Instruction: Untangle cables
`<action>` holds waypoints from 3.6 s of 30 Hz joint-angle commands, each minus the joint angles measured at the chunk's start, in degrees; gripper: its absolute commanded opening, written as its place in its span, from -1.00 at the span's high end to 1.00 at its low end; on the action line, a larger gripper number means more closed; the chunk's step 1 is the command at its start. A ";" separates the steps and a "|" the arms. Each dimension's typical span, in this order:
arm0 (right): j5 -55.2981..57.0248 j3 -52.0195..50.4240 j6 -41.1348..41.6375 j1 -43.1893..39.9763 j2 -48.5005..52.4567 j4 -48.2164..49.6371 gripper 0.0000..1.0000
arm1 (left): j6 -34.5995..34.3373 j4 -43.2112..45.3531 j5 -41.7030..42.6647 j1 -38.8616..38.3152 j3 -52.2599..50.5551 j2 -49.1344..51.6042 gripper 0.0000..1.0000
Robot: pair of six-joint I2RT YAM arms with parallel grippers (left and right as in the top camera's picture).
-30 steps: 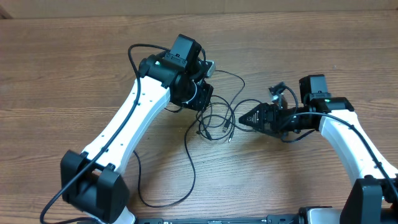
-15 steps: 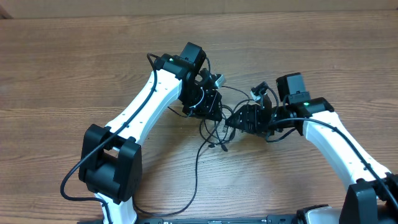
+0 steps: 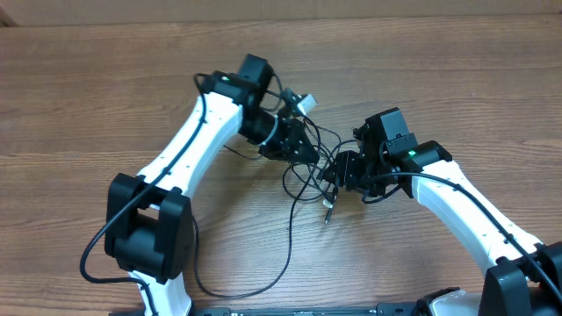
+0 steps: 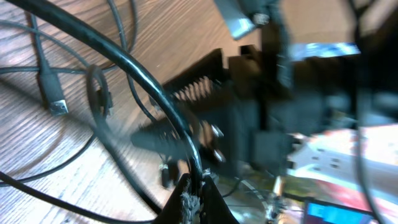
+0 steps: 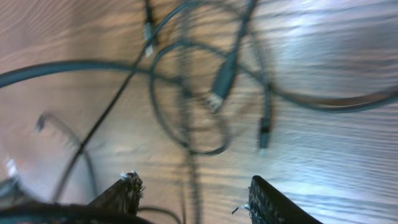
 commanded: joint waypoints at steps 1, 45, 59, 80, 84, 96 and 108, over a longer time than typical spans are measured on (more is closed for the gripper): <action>9.14 0.33 4.33 0.13 0.31 0.42 -0.09 | 7.69 -1.95 12.63 2.45 0.20 -0.68 0.92; -8.76 0.33 -12.72 0.17 0.31 7.13 -1.00 | 17.64 -2.49 30.32 18.73 0.20 -19.06 0.91; 4.13 0.33 -0.48 0.17 4.92 10.99 -0.95 | 18.03 4.87 32.46 18.73 0.28 -29.22 0.91; 6.71 0.33 11.30 -2.14 15.72 9.35 0.56 | 13.42 6.34 29.24 26.25 0.28 -35.65 0.91; 6.73 0.33 11.32 -2.14 15.72 9.40 0.56 | 11.78 6.32 32.41 34.51 0.28 -36.37 0.92; 6.80 0.33 11.34 -2.14 15.72 9.40 0.81 | -4.35 2.51 14.95 59.08 0.26 -36.39 0.91; 6.99 0.33 11.37 -2.14 15.72 9.42 0.92 | -11.61 -3.67 -9.38 60.65 0.15 -36.35 0.91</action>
